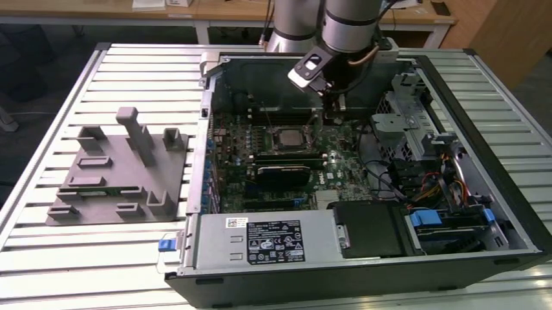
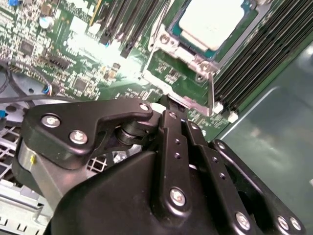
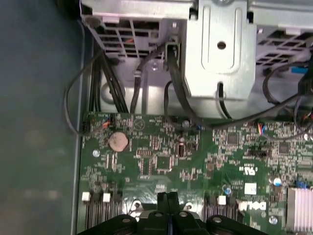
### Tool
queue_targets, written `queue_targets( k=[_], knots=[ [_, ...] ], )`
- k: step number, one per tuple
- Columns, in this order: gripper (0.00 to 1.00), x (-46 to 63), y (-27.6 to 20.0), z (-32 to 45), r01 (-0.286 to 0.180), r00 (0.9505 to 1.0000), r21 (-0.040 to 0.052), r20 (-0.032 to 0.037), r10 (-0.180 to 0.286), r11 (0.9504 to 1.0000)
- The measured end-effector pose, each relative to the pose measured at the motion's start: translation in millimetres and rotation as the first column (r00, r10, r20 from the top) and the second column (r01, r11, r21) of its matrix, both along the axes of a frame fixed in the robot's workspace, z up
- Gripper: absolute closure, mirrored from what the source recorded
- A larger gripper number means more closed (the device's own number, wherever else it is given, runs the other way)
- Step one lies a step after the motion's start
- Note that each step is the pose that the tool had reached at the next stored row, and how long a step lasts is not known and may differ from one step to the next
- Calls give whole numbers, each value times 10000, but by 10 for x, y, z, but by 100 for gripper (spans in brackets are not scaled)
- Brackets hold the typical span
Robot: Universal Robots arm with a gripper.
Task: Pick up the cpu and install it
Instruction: 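Close the cpu cover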
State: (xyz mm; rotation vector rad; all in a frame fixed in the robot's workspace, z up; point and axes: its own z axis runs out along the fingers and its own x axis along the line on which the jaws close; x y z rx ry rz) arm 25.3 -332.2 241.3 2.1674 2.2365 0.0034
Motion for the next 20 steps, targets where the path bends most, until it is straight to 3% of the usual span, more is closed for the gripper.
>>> queue_targets(
  k=[16,20],
  knots=[
    [89,-321,25,0,148,9999,1,0,-148,9999],
    [89,-338,25,-1,156,9999,-1,0,-156,9999]
  ],
)
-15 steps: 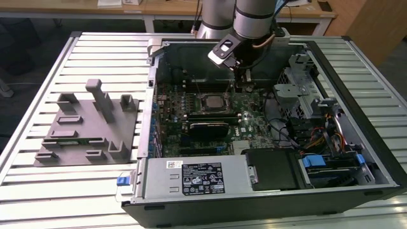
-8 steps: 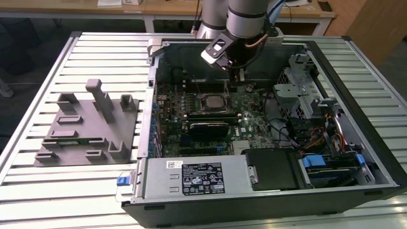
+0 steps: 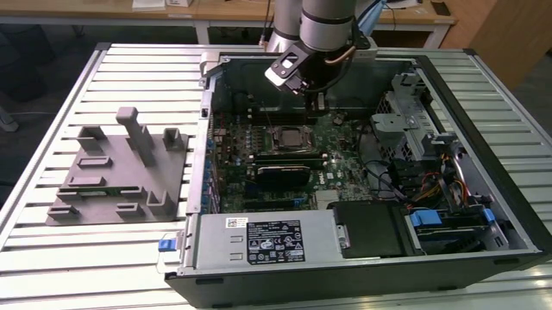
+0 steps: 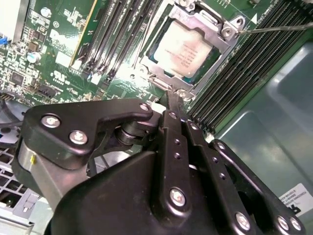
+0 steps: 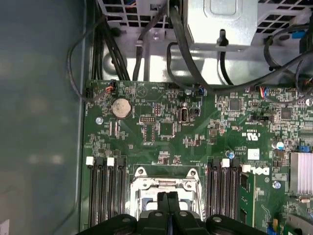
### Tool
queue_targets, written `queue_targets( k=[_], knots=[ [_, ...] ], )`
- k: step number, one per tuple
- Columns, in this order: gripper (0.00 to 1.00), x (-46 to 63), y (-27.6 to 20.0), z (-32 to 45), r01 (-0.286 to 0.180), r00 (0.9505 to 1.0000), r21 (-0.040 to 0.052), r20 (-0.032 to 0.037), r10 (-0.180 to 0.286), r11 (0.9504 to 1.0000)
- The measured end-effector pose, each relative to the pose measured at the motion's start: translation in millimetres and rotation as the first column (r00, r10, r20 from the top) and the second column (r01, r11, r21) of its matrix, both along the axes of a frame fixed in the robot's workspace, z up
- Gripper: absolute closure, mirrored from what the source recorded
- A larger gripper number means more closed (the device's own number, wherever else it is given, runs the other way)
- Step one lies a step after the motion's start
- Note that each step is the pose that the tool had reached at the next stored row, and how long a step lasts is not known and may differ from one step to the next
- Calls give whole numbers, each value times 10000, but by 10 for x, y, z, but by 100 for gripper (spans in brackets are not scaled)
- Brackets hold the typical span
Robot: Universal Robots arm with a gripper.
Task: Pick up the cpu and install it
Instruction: 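Close the cpu cover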
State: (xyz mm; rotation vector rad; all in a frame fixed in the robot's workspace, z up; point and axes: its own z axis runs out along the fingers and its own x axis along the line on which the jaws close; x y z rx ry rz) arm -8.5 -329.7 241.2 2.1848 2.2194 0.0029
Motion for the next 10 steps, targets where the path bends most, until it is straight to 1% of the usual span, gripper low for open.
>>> queue_targets(
  k=[7,8,10],
  knots=[
    [89,-29,0,-36,3,10000,0,-1,-3,10000],
    [89,-134,0,-63,6,10000,0,-1,-6,10000],
    [89,-176,0,-70,12,10000,0,0,-12,10000]
  ],
)
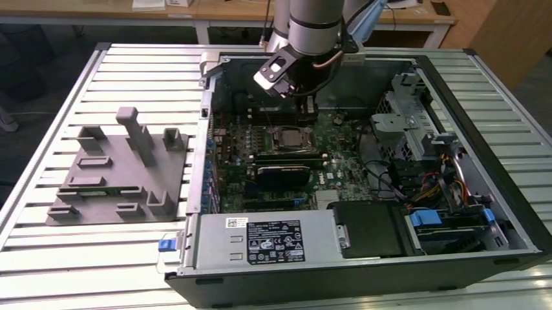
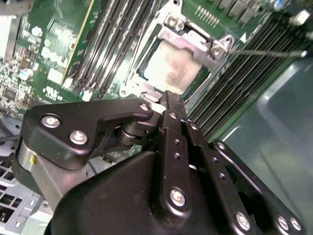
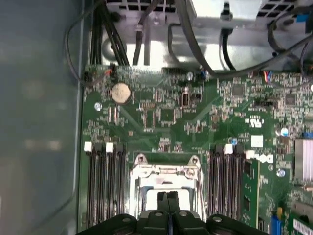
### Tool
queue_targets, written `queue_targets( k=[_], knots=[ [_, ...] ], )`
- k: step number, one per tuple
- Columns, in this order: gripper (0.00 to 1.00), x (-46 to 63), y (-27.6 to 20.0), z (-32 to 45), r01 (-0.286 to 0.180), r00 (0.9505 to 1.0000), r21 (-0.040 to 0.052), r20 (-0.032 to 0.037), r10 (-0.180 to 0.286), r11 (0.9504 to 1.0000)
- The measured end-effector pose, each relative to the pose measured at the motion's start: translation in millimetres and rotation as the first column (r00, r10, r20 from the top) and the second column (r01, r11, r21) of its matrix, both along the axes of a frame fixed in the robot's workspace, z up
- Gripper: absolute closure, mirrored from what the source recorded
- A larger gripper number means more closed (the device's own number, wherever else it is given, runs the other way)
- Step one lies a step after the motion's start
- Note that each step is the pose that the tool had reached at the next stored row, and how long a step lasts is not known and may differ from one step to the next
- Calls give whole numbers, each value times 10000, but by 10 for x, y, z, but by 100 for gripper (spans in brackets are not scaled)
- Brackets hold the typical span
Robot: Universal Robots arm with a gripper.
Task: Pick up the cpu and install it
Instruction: 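Close the cpu cover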
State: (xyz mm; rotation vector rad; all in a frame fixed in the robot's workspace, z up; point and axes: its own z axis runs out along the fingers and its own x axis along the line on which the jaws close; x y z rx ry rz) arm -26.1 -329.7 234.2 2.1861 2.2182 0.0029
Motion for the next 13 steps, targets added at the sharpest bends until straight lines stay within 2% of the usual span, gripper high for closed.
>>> queue_targets(
  k=[5,13],
  knots=[
    [89,-66,0,-19,15,10000,1,1,-15,10000],
    [89,-99,-2,-52,22,10000,-2,-1,-22,10000]
  ],
)
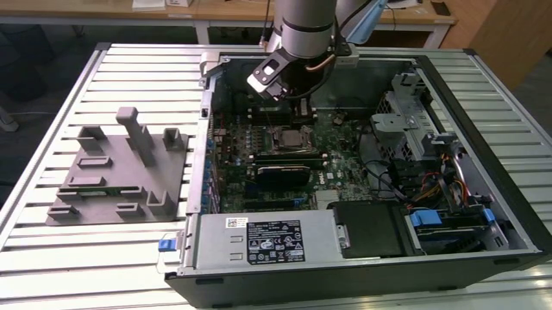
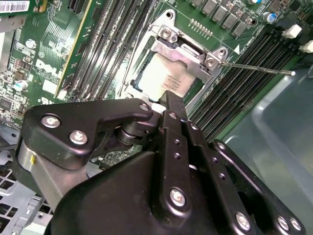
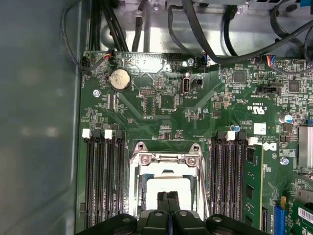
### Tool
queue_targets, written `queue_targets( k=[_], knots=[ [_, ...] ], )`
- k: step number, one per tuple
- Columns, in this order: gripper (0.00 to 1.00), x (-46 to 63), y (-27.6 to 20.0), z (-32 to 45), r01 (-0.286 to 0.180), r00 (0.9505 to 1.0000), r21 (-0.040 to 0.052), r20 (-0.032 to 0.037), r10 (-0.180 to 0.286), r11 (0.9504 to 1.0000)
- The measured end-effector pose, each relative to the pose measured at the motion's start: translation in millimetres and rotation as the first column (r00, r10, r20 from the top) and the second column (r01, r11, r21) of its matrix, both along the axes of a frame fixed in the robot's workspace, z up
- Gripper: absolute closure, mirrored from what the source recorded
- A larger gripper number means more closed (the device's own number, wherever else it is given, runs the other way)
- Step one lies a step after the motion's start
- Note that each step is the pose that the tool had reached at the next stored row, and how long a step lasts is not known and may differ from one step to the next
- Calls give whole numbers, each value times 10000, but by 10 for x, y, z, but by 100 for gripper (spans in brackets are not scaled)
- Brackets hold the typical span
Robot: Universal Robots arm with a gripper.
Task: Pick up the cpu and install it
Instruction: 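Close the cpu cover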
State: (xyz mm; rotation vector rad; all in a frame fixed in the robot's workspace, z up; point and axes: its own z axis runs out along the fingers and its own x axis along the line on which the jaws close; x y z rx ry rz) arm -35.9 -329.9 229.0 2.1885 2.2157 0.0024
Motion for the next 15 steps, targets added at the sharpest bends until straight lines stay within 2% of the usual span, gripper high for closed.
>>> queue_targets(
  k=[7,11,15],
  knots=[
    [89,0,0,-2,-153,9999,3,1,153,9999],
    [89,0,0,-2,-626,9980,3,1,626,9980],
    [89,0,0,-2,-1221,9925,3,1,1221,9925]
  ],
)
